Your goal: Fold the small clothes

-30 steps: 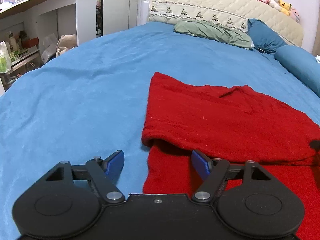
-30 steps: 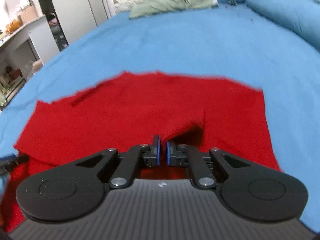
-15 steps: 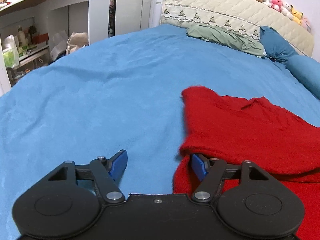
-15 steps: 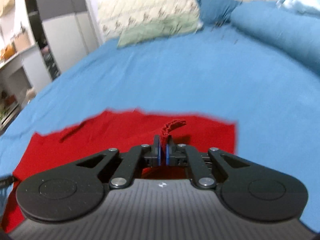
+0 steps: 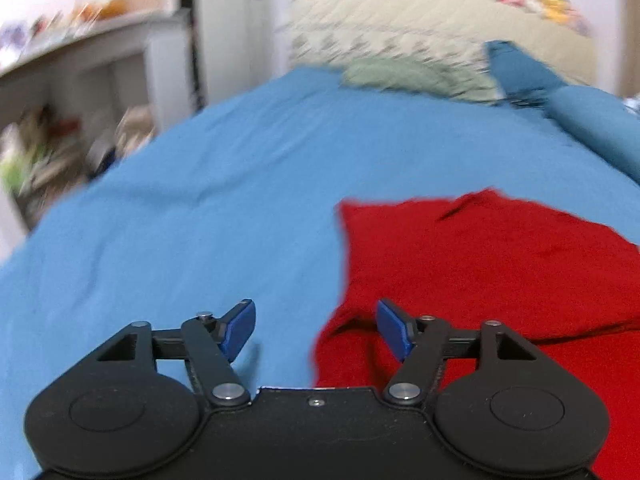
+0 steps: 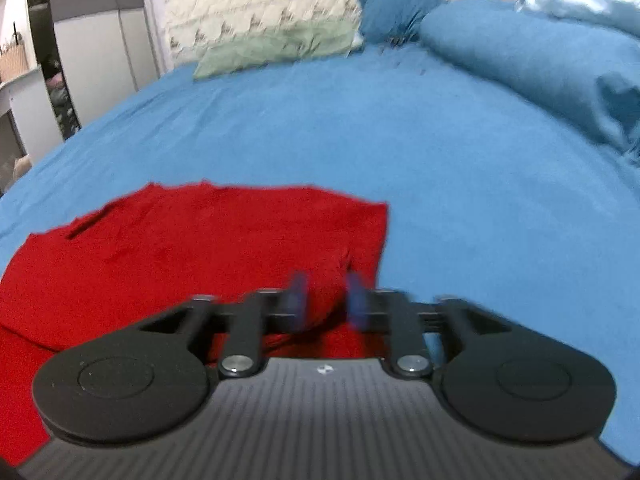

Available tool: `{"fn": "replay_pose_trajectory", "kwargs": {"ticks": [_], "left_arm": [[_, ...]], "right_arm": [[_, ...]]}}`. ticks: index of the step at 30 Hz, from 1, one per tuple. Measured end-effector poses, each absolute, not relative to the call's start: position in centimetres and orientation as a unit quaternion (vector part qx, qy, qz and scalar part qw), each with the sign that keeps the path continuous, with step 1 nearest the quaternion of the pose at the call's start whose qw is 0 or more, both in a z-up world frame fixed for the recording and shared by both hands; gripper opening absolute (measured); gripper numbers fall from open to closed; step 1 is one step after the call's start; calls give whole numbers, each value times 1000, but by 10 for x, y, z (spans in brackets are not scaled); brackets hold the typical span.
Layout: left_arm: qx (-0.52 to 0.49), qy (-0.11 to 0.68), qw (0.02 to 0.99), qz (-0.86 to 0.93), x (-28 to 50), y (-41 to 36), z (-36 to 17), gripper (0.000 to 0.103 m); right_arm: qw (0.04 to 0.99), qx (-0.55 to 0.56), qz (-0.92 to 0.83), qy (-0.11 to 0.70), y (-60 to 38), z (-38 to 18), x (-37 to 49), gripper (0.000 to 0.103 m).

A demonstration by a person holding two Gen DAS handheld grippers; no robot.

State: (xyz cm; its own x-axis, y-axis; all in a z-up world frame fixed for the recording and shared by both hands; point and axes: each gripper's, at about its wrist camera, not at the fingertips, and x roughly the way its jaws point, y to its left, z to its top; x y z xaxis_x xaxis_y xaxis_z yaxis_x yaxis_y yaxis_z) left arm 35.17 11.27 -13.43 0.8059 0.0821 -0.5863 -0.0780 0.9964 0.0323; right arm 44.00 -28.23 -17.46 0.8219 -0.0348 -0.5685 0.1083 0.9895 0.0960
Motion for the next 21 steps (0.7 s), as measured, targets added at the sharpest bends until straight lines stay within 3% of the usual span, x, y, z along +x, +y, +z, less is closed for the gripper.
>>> {"fn": "replay_pose_trajectory", "kwargs": {"ticks": [1, 2, 12, 21], "left_arm": [[9, 299, 954, 27, 353, 105, -129, 78], [9, 293, 956, 8, 356, 98, -126, 80], [-5, 351, 935, -46, 387, 75, -170, 80], [3, 354, 934, -44, 385, 71, -169, 80]], "right_arm": [[959, 61, -36, 274, -282, -169, 431, 85], [964, 58, -30, 259, -277, -163, 424, 86], [951, 32, 18, 307, -249, -191, 460, 87], [947, 42, 8, 319, -257, -209, 459, 86]]}}
